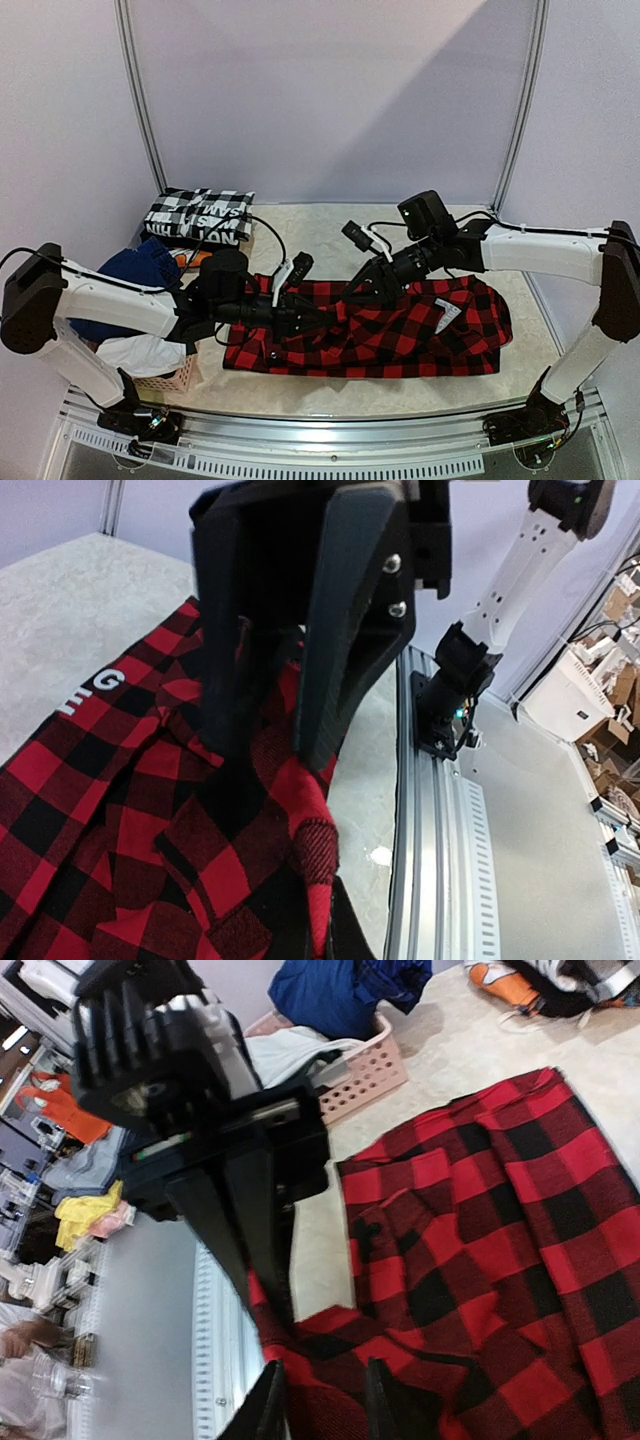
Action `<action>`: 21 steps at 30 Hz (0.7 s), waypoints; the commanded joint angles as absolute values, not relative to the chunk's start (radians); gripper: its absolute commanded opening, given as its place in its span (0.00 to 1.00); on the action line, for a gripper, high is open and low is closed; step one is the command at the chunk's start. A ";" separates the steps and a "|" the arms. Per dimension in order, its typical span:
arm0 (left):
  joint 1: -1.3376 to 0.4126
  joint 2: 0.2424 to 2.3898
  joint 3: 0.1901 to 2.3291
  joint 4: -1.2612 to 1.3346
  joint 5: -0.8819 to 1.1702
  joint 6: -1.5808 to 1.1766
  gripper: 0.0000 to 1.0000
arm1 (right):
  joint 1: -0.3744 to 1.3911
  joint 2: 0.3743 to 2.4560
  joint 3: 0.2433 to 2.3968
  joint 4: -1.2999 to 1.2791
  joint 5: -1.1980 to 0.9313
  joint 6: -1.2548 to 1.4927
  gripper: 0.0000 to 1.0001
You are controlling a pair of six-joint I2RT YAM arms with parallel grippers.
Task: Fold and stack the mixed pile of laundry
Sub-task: Fold the 1/3-folded shirt at the center of the board.
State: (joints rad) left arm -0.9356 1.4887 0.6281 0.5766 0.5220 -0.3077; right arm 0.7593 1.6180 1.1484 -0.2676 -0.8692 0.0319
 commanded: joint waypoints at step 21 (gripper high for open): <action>-1.080 1.423 0.982 -0.129 0.089 -0.407 0.00 | 0.765 1.110 0.941 -0.331 0.157 0.467 0.65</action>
State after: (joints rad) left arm -1.0756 1.4242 0.9195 0.0078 0.1814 -0.4126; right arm 0.7609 1.1679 0.9947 -0.2852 0.0090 0.3946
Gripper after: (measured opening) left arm 0.025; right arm 0.648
